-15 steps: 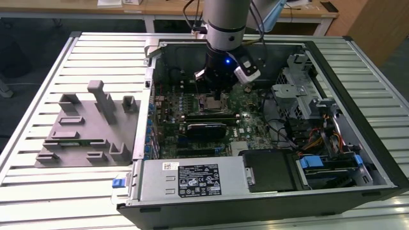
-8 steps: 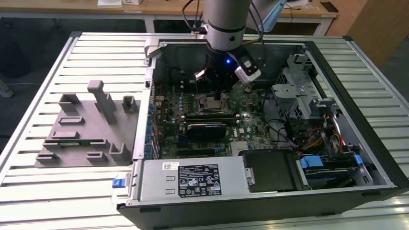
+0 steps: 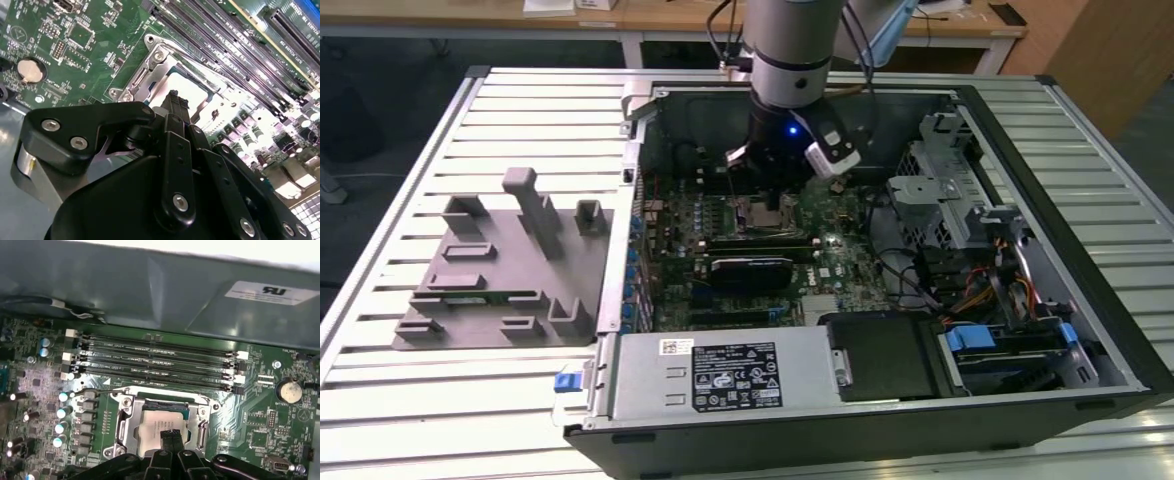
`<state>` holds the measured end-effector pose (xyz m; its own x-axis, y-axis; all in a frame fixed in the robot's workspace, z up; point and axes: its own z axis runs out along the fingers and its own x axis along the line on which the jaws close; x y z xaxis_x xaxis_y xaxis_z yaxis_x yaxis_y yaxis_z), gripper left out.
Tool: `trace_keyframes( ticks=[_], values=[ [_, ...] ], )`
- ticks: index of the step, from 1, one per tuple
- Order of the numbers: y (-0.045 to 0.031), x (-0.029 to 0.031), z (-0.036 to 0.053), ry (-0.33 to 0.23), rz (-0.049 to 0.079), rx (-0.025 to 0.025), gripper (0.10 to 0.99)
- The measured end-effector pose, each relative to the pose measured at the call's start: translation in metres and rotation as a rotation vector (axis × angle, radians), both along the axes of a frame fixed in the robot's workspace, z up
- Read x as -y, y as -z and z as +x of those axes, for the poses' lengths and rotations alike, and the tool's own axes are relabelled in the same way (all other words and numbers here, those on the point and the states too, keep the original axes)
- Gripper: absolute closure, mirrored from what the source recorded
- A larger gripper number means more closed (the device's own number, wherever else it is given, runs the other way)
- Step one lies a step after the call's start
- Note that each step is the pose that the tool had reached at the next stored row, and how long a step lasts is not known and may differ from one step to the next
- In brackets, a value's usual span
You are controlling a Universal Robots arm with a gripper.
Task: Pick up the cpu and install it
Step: 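Close the cpu cover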
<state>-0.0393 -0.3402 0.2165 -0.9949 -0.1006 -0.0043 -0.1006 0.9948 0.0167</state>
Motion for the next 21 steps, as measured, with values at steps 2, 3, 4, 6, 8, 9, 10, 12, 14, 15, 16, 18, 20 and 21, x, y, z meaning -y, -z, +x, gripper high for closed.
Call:
trace_keyframes(
  ticks=[2, 3, 4, 6, 8, 9, 10, 12, 14, 15, 16, 18, 20, 21],
  values=[
    [0.0010, 0.0002, -0.0025, 0.005, 0.000, -0.0001, 0.980],
    [0.0016, 0.0003, -0.0046, 0.006, 0.000, 0.0000, 0.980],
    [0.0021, 0.0004, -0.0068, 0.007, 0.000, 0.0000, 0.980],
    [0.0032, 0.0004, -0.0112, 0.008, 0.000, 0.0001, 0.980],
    [0.0043, 0.0006, -0.0155, 0.008, 0.000, 0.0001, 0.980],
    [0.0048, 0.0006, -0.0173, 0.008, 0.000, 0.0001, 0.980],
    [0.0052, 0.0007, -0.0188, 0.008, 0.000, 0.0000, 0.980],
    [0.0061, 0.0007, -0.0217, 0.009, 0.000, -0.0001, 0.980],
    [0.0070, 0.0007, -0.0250, 0.009, 0.000, 0.0001, 0.980],
    [0.0074, 0.0007, -0.0269, 0.009, 0.000, 0.0001, 0.980],
    [0.0080, 0.0007, -0.0289, 0.010, 0.000, 0.0001, 0.980],
    [0.0091, 0.0007, -0.0310, 0.014, 0.000, 0.0000, 0.980],
    [0.0099, 0.0007, -0.0316, 0.028, 0.000, 0.0000, 0.980],
    [0.0103, 0.0007, -0.0318, 0.035, 0.000, 0.0000, 0.980]
  ],
)
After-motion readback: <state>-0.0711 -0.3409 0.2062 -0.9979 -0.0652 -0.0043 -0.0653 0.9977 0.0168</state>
